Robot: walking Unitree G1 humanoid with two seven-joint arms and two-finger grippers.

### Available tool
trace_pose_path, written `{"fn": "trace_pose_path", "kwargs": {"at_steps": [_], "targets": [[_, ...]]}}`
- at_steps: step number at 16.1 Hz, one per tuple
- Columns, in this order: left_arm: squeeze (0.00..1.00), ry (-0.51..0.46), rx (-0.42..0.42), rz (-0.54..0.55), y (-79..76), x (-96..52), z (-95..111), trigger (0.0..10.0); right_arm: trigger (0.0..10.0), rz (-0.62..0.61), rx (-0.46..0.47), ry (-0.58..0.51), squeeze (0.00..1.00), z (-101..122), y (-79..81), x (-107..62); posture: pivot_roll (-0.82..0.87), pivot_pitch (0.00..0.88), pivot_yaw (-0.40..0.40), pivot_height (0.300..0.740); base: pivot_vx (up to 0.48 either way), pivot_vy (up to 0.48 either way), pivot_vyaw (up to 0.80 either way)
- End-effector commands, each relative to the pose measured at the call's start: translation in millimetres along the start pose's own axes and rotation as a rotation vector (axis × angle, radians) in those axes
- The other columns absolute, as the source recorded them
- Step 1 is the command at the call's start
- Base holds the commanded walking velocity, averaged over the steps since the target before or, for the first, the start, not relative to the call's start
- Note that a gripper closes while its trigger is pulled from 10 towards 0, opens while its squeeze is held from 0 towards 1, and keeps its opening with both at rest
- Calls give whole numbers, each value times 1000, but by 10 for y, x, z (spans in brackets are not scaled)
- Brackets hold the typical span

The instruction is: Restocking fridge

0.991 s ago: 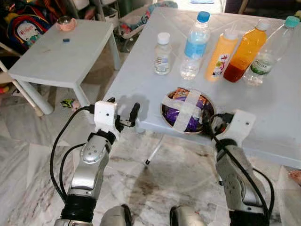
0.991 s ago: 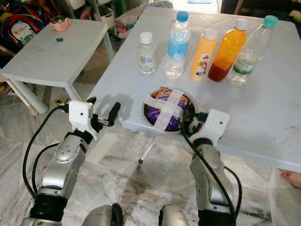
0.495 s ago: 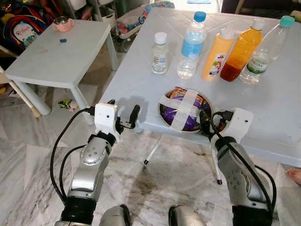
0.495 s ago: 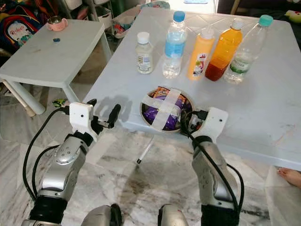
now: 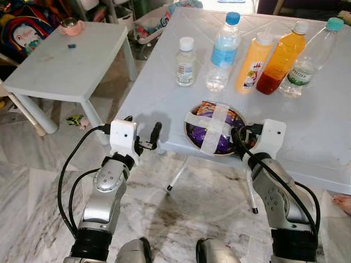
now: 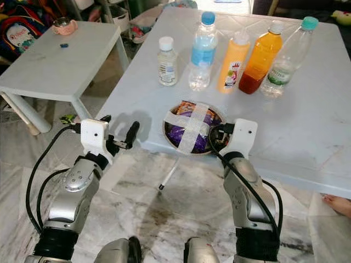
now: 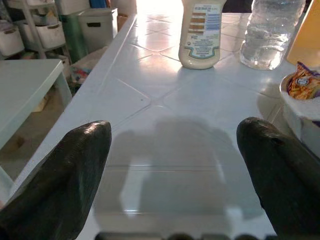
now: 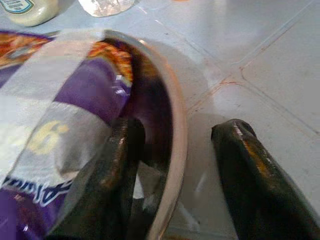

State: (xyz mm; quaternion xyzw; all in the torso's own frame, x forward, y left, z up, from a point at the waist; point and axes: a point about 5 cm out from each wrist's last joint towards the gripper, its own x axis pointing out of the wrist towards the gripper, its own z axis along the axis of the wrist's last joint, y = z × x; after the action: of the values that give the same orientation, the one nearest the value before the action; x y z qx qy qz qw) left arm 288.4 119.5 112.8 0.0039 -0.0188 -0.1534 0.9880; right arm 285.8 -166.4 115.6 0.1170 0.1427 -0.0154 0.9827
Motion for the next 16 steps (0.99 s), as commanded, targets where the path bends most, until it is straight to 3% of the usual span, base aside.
{"fn": "trace_pose_path", "kwargs": {"at_steps": [1,13,15,16], "targets": [[0,5,12,3,15,-9,2,10000,0,-8,22,85,0,-154,10,23,-115,133,54,740,0,0,0],[0,-12,25,1,37,-10,53,10000,0,-52,91,141,0,-228,-11,38,-102,147,59,740,0,0,0],[0,-1,48,21,120,-54,65,10000,0,-49,95,135,0,-201,43,23,-92,165,66,740,0,0,0],[0,50,10,55,176,-75,23,10000,0,-44,95,133,0,-192,77,22,-93,187,80,740,0,0,0]]}}
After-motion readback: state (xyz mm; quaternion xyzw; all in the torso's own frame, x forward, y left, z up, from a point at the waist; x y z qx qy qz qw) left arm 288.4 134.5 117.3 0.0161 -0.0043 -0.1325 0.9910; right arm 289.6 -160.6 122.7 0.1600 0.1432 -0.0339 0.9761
